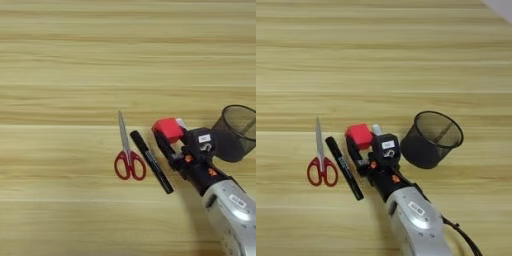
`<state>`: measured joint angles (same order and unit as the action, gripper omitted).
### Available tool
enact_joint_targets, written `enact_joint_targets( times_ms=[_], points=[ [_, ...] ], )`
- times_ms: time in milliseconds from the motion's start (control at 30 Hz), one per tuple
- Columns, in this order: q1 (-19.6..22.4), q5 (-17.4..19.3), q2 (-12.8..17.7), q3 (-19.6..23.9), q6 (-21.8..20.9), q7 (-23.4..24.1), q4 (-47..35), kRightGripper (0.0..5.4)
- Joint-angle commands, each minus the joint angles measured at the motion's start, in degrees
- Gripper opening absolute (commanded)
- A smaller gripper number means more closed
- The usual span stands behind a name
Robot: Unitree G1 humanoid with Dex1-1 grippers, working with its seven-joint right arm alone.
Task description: Move the objects on the table
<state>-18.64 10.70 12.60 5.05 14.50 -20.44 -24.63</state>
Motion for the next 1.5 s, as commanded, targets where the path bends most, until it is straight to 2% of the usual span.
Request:
enact_joint_targets(
  times_ms=[33, 400, 733, 1167, 1267, 1500],
  points=[
    [1.5, -0.5, 0.3, -1.0, -3.0, 0.1, -2.3, 2.27],
    [2.0, -1.9, -0.2, -4.9, -5.0, -0.2, -1.3, 2.27],
    [3.0, -3.0, -0.8, -9.3, -4.9, -0.2, -0.8, 2.27],
    [4.8, -4.6, -2.9, -17.2, -4.6, -0.9, 1.7, 2.27],
    [4.9, -4.3, -3.7, -18.6, -4.2, -1.2, 2.7, 2.27],
    [4.9, -0.9, -5.0, -18.9, -2.2, -2.3, 3.6, 2.27]
  ],
)
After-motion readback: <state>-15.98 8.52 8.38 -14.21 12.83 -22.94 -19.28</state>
